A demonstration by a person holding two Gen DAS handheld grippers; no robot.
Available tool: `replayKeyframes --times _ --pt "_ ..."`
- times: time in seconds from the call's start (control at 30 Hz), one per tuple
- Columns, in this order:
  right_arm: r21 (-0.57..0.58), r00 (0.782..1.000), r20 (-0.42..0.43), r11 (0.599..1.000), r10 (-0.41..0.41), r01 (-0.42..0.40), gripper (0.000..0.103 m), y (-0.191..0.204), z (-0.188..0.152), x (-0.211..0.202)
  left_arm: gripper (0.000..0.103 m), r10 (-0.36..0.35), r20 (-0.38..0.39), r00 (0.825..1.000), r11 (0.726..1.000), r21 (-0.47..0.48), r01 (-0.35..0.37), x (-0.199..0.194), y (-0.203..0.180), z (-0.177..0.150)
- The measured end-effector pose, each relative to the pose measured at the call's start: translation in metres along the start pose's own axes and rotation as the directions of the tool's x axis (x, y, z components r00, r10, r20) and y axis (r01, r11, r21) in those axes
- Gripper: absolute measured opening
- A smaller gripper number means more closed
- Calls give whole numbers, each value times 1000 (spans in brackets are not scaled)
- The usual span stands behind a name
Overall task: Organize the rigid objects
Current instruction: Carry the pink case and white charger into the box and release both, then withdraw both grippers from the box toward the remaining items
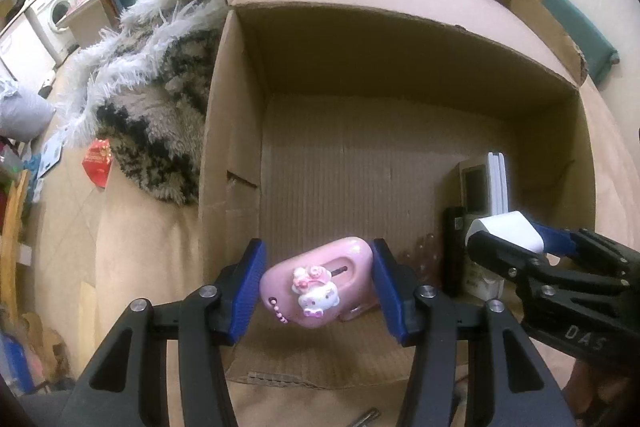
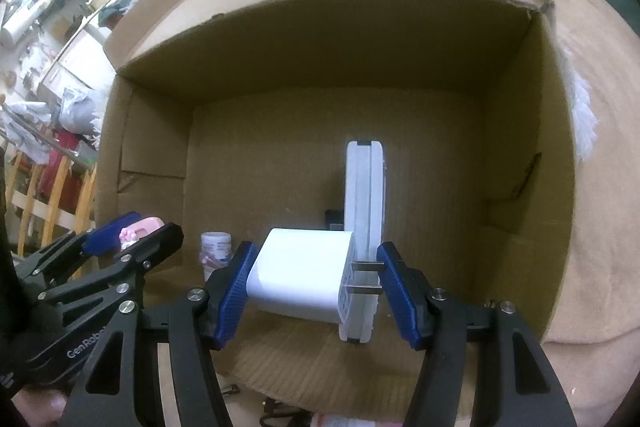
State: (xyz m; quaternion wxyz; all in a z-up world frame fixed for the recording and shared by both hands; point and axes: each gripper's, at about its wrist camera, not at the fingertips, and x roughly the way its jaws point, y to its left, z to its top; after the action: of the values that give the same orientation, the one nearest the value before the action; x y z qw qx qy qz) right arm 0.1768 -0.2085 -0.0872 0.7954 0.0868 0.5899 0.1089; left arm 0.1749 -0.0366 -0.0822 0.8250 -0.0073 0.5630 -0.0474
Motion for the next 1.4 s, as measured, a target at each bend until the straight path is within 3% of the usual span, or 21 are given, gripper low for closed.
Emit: replayKeyframes --times 0.53,0.67,0.8,0.87,1.4 --pt "20 1000 -8 1000 -2 2 66 -3 2 5 48 5 1 1000 1000 12 -5 1 -7 0" --pt "30 1000 27 1000 7 -8 66 -5 3 -1 48 11 0 1000 1000 13 -11 -1 -7 -1" --pt "30 996 82 999 38 -41 81 -3 6 -13 53 -3 -10 1000 1000 26 3 -2 -10 -2" --pt "35 994 96 998 54 -57 85 -4 7 -16 63 -1 -12 1000 1000 25 2 -3 -11 -2" --pt "53 994 96 997 59 -65 86 -8 4 -21 65 30 15 999 999 36 -30 -16 -16 -3"
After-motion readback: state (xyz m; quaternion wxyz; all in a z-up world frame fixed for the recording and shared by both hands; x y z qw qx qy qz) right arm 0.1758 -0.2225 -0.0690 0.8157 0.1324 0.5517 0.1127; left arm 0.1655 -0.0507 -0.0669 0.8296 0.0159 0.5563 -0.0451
